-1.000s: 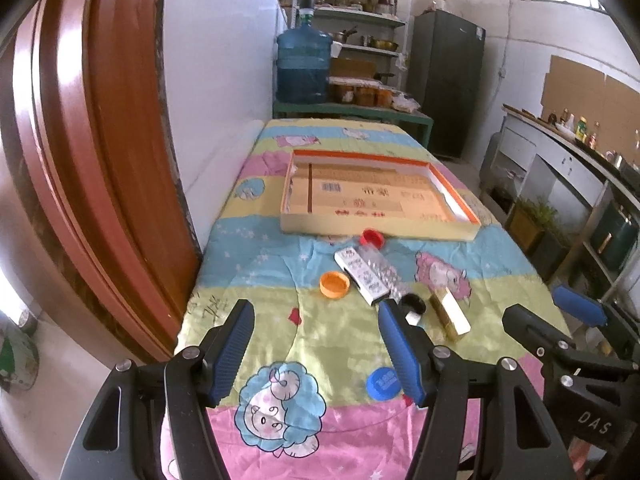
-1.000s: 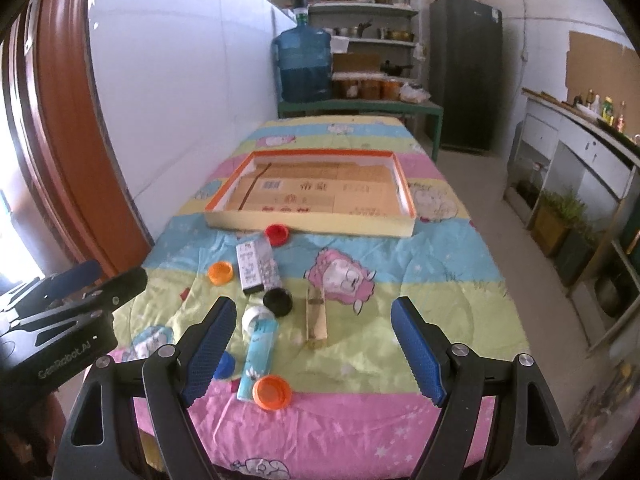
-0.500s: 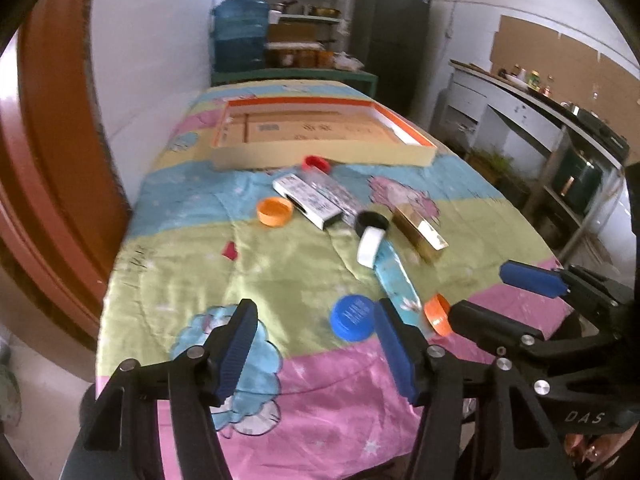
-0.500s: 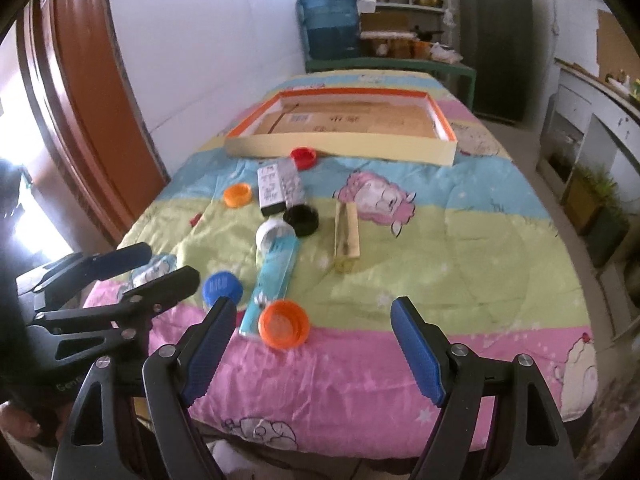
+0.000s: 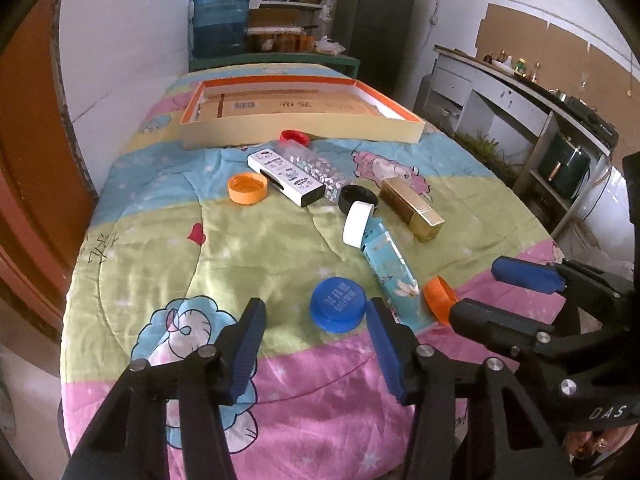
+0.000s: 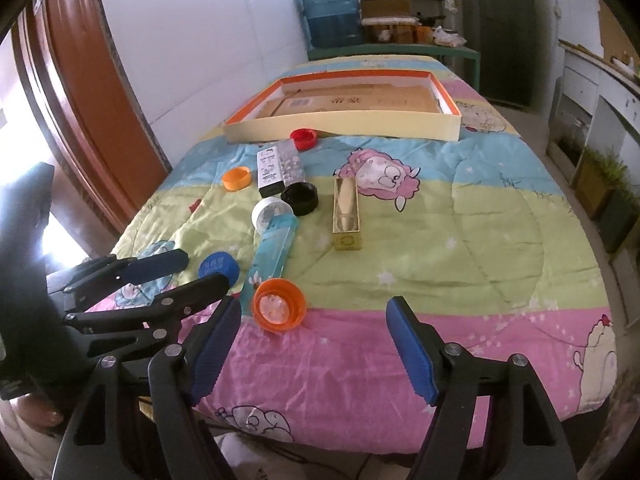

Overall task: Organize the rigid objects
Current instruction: 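Move the left tool to the blue cap while the right tool approaches the orange cap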

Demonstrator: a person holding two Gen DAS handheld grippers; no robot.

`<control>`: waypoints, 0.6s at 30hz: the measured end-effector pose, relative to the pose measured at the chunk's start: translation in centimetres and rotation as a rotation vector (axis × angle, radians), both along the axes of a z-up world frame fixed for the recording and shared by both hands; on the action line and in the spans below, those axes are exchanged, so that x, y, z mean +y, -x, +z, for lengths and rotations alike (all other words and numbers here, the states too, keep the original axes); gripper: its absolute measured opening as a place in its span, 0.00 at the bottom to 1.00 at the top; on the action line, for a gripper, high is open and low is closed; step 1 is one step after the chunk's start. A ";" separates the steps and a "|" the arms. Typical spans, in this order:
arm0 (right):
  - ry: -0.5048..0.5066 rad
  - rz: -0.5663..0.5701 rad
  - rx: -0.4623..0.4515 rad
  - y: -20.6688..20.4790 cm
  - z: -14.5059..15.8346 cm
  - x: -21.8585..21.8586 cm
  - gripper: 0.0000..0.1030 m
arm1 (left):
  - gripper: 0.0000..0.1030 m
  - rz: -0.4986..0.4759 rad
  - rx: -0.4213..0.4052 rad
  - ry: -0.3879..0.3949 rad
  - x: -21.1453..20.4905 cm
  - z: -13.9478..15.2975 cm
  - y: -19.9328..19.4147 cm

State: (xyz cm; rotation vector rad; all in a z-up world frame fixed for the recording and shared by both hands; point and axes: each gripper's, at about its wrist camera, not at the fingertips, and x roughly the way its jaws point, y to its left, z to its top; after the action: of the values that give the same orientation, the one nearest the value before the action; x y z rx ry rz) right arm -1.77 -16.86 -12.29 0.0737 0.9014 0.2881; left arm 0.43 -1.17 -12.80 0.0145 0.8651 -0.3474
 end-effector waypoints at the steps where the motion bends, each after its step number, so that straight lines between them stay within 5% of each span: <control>1: -0.005 0.004 0.003 0.0 -0.1 0.1 0.74 | 0.48 -0.003 -0.001 -0.002 0.0 0.0 0.0; 7: -0.029 0.036 0.025 -0.3 -0.6 0.6 0.68 | 0.40 -0.017 -0.019 0.001 -0.1 0.0 0.2; 11: -0.063 0.048 0.041 -0.6 -0.9 0.6 0.56 | 0.38 -0.023 -0.018 0.017 0.0 0.0 0.2; 18: -0.087 0.060 0.043 -1.0 -1.0 0.8 0.51 | 0.38 -0.027 -0.017 0.030 0.1 0.0 0.2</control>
State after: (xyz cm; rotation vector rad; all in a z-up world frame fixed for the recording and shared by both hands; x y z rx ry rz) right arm -0.80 -16.03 -13.25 0.1340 0.9351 0.3832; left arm 0.26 -1.07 -12.79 0.0017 0.8435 -0.3848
